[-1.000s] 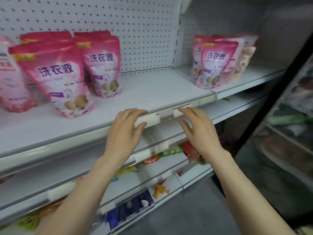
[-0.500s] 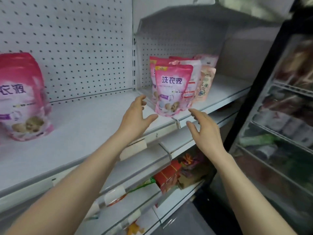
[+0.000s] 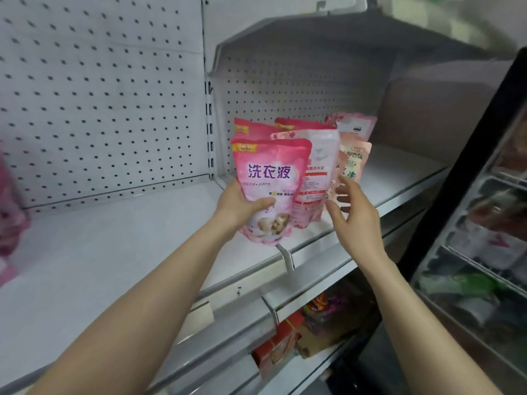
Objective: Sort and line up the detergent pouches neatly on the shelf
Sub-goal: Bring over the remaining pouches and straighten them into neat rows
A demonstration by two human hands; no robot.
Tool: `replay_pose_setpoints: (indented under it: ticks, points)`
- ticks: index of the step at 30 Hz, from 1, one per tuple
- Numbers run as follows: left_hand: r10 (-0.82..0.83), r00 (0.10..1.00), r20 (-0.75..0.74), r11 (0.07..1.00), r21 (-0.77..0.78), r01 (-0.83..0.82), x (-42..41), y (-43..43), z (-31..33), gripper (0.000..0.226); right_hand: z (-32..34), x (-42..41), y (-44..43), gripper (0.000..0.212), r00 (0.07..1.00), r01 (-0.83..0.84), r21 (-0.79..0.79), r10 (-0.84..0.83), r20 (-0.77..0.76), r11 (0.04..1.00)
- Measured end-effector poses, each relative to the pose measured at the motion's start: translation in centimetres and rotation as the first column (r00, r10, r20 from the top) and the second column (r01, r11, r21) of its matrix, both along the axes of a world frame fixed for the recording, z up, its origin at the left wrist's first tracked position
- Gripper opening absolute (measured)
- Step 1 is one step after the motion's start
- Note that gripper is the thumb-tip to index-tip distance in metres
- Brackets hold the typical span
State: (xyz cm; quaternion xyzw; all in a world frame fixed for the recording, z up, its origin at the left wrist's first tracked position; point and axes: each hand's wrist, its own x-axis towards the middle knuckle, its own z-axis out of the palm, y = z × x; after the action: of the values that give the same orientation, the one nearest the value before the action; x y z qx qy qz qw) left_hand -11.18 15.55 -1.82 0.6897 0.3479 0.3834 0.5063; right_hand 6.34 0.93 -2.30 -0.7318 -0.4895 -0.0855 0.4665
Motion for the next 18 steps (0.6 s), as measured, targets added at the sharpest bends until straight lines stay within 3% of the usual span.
replay_pose_setpoints:
  ticks: [7, 11, 13, 18]
  points:
    - [0.321, 0.945, -0.059, 0.947, 0.047, -0.318, -5.6, 0.4, -0.4, 0.065, 0.7, 1.2, 4.8, 0.066, 0.98, -0.062, -0.037, 0.054, -0.192, 0.997]
    - [0.463, 0.884, -0.062, 0.885, 0.084, -0.457, -8.4, 0.2, -0.7, 0.063, 0.1, 1.0, 6.2, 0.035, 0.95, -0.129, 0.003, 0.124, -0.285, 0.992]
    - [0.522, 0.851, -0.063, 0.851, 0.103, -0.514, -9.0, -0.3, -0.7, 0.064, -0.2, 0.2, 6.6, 0.029, 0.929, -0.19, 0.004, 0.181, -0.324, 0.982]
    - [0.59, 0.807, -0.012, 0.798, 0.154, -0.582, -9.1, -1.9, -1.0, 0.064, 0.2, -2.1, 7.4, 0.028, 0.97, -0.165, -0.043, 0.154, -0.19, 0.985]
